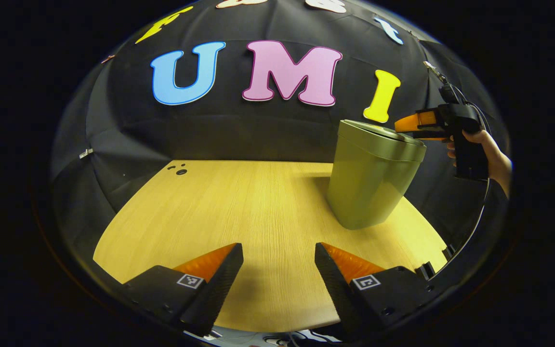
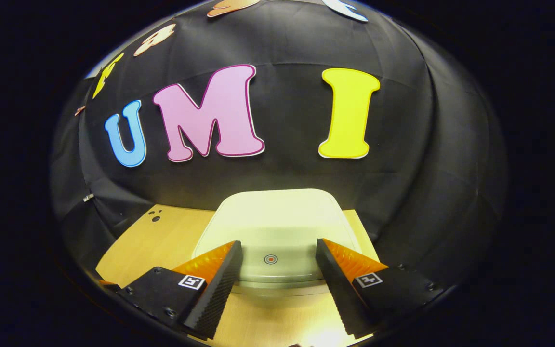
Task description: Press the lid of the desktop garbage bin to open it, pick up the crumpled paper on the desktop and throw it into the bin, then pick up the pop can on the desktop and drop it into the bin, and finally close the garbage bin lid.
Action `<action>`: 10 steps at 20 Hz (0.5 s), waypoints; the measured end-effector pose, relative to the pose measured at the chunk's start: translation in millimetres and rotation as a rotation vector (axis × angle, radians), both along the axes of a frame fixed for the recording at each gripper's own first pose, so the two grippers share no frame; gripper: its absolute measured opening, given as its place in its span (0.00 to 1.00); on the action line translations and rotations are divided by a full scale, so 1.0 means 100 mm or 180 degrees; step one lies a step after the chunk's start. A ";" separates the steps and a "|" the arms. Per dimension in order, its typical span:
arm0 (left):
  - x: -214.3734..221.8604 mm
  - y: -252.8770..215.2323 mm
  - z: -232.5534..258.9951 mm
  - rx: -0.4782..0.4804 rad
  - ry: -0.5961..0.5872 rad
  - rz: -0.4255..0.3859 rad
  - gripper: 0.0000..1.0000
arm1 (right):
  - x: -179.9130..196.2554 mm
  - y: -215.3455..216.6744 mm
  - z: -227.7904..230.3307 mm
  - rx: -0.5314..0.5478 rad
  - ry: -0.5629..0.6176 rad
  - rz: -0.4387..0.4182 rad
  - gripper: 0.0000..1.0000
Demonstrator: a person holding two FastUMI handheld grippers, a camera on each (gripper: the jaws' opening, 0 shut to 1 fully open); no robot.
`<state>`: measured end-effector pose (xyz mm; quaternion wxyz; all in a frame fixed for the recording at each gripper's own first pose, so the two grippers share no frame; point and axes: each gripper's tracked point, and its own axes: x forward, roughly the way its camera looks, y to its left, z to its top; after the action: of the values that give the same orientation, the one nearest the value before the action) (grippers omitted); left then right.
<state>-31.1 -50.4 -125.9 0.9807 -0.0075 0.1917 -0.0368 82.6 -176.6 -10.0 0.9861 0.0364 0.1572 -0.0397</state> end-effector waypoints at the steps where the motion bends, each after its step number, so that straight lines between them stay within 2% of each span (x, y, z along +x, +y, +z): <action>1: 0.00 -0.03 -0.02 0.0004 0.0013 -0.0010 0.96 | 0.00 0.00 0.00 -0.0042 -0.0003 -0.0008 0.96; 6: 0.01 -0.14 -0.06 0.0042 0.0042 -0.0080 0.96 | -0.05 0.01 -0.02 -0.0014 -0.0107 -0.0123 0.97; 10: 0.02 -0.16 -0.06 0.0022 0.0037 -0.0076 0.96 | -0.05 0.07 -0.08 -0.0132 -0.0089 -0.0133 0.98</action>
<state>-28.9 -65.9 -131.7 0.9791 -0.0022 0.1977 -0.0478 77.7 -169.7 -18.0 0.9877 0.0198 0.1419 -0.0630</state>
